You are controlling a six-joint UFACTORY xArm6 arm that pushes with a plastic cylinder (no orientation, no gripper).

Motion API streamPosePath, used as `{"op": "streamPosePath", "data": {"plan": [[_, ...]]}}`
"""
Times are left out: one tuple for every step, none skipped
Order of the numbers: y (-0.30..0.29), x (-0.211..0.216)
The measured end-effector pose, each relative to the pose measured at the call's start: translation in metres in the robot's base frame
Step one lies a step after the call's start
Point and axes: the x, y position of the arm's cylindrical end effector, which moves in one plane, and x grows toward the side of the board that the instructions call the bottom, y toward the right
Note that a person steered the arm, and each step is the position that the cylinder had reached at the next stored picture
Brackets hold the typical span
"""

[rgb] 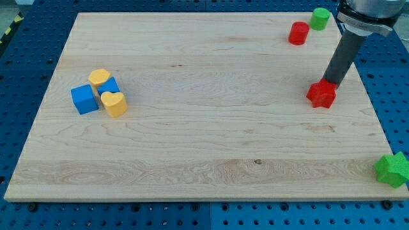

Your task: Move the red star diagonally to the top left of the green star

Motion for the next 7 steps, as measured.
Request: {"op": "streamPosePath", "data": {"plan": [[-0.021, -0.022], [-0.050, -0.025], [-0.049, -0.006], [-0.024, 0.019], [0.003, 0.042], [0.023, 0.050], [0.042, 0.047]]}}
